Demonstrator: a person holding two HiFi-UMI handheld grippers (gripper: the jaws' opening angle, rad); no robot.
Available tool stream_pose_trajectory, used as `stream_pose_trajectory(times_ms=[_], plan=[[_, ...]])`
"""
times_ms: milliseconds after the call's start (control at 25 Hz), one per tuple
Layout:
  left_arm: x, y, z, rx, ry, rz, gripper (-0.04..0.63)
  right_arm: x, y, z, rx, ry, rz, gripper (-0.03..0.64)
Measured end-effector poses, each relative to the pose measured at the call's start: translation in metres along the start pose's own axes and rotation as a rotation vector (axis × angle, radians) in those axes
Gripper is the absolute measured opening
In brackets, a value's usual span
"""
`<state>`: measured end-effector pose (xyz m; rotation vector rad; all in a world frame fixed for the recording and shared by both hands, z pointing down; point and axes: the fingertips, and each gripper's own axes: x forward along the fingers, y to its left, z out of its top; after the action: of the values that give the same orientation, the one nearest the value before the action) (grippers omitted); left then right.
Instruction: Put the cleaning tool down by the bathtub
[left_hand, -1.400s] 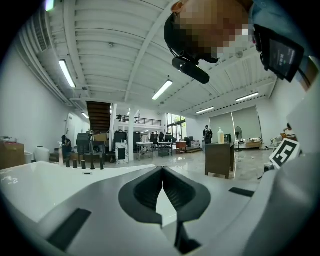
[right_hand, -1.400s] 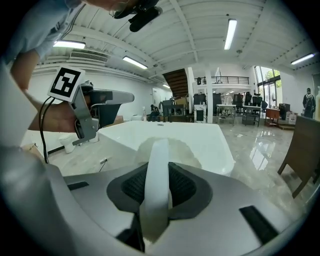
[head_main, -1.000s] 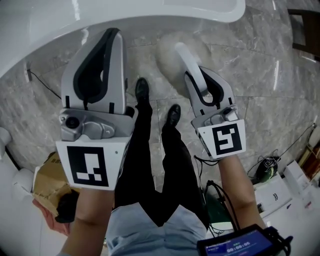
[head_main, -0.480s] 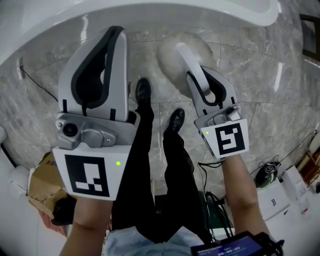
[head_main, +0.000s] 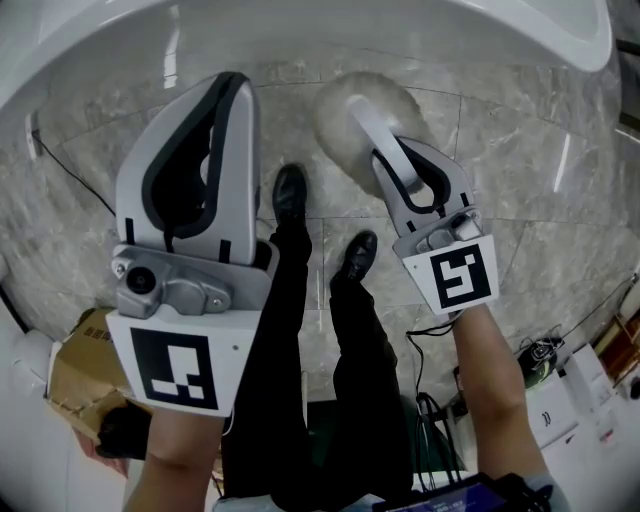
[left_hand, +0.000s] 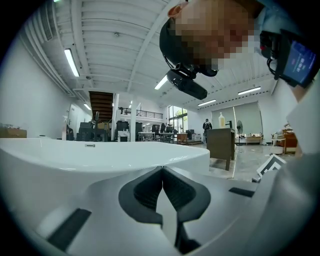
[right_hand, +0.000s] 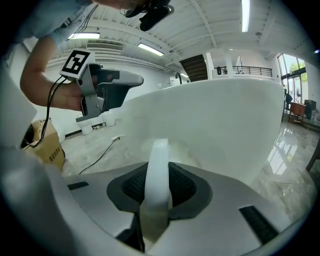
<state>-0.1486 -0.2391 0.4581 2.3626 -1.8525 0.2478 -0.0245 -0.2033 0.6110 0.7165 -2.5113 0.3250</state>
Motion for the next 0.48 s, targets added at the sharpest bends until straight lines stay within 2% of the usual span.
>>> stream_pose_trajectory(times_ms=[480], plan=[[0.008, -0.005, -0.056, -0.007, 0.022, 0.014, 0.017, 0.041, -0.003, -0.059, -0.096, 0.019, 0.113, 0.103]])
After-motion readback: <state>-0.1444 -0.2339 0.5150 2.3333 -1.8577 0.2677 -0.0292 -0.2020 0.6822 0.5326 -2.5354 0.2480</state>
